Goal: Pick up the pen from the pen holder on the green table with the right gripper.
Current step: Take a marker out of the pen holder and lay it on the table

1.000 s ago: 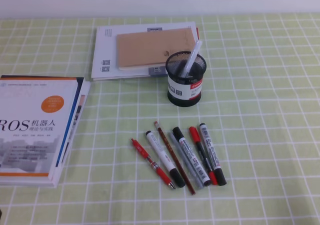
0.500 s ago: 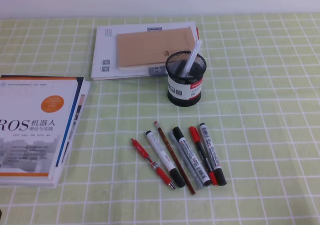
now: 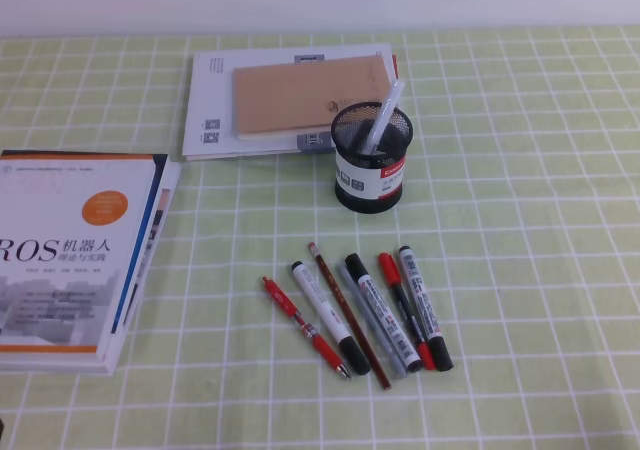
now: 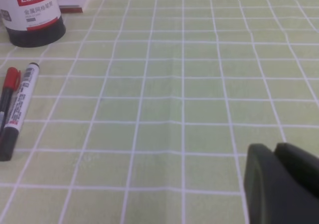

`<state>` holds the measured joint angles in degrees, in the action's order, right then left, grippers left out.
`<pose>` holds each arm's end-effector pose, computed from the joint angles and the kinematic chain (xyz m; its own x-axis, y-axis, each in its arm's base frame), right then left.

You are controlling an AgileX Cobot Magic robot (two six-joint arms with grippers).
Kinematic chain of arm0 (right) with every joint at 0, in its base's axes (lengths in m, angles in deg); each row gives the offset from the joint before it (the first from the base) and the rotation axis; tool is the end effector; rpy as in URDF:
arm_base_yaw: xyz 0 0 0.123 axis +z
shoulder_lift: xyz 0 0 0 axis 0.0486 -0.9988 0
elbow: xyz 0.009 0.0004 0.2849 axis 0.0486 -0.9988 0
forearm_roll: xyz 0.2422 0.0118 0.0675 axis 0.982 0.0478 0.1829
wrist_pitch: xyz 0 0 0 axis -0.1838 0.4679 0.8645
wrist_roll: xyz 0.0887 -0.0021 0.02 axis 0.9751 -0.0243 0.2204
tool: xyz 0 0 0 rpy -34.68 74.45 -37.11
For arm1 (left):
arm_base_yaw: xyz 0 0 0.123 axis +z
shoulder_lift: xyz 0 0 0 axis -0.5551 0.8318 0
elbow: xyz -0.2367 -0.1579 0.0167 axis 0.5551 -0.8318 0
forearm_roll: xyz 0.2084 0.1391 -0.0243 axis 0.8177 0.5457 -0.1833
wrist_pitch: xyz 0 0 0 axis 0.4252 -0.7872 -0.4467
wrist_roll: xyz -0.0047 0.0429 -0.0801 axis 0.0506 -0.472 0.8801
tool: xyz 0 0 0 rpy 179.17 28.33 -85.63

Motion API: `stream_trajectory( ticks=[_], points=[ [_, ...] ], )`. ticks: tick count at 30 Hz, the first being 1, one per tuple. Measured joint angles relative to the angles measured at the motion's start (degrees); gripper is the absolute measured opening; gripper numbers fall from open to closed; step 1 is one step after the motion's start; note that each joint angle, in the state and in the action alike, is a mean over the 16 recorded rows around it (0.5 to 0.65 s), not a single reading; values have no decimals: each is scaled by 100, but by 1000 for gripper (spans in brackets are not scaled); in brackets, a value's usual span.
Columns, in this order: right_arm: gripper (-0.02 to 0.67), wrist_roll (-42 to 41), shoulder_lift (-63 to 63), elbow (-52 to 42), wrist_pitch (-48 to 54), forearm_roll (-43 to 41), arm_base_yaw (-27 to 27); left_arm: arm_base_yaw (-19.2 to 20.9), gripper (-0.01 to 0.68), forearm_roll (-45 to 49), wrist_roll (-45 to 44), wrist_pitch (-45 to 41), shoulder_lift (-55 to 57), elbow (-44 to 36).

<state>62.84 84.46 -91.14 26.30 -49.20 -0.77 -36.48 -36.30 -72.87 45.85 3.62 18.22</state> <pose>0.0522 0.0090 0.1712 -0.3026 0.0406 -0.9523 -0.0949 0.9928 0.0725 0.0519 -0.0080 0.1696 -0.3104 -0.0616 -0.9486 0.0820 0.9924 -0.0913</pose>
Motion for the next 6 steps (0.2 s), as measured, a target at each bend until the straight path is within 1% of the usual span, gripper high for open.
stream_trajectory(
  ticks=[6],
  points=[
    [-12,0,0,0,0,6,0,0,-8,0,0,0,0,0]
  ],
)
